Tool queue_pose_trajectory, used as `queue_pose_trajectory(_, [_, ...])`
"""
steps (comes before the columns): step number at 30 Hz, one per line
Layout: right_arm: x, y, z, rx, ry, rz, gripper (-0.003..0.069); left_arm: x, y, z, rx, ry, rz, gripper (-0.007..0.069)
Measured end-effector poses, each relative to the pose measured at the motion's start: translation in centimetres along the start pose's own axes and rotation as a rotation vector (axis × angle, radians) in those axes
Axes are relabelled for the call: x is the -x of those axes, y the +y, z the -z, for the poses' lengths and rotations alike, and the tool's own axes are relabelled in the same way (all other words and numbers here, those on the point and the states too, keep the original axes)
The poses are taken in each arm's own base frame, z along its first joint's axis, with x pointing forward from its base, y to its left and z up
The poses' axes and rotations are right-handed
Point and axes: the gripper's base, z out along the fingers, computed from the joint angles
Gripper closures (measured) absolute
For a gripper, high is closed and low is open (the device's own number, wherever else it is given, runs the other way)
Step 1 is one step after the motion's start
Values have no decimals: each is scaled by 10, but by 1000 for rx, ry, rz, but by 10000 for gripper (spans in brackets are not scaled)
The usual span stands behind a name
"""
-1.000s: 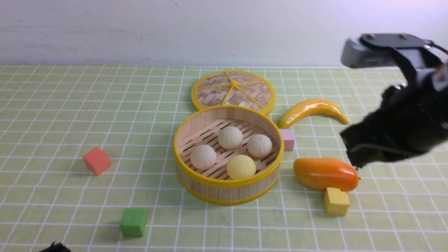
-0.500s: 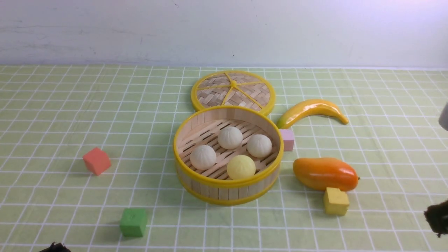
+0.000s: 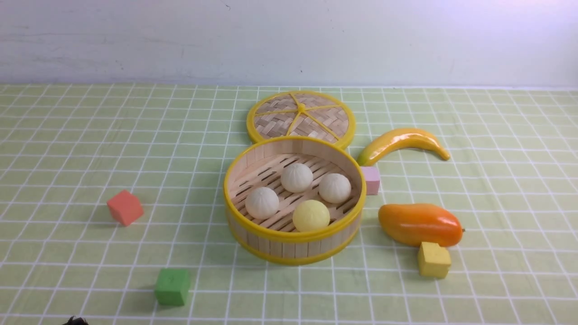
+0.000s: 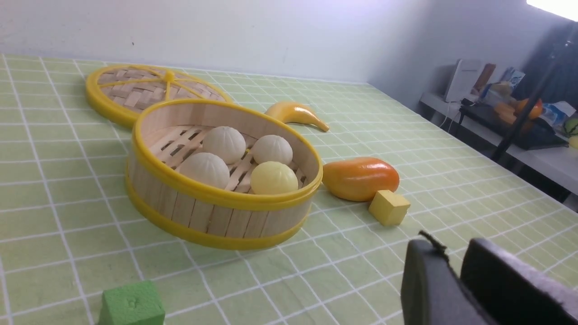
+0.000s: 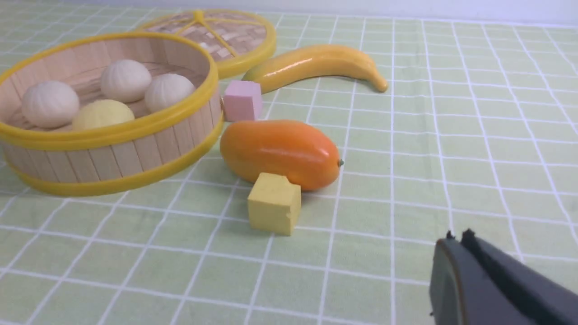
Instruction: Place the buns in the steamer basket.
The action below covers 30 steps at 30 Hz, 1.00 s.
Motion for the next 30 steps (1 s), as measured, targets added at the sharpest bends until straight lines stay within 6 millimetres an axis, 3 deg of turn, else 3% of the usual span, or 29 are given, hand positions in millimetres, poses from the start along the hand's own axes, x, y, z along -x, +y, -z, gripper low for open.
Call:
queue_pose_trajectory(5, [-19,0,2,-12,64,-12,677,0,0,0,0,2,0,512])
queue_pose_trajectory(30, [-19,0,3,-19,90,-27,666,0,0,0,0,2,0,501])
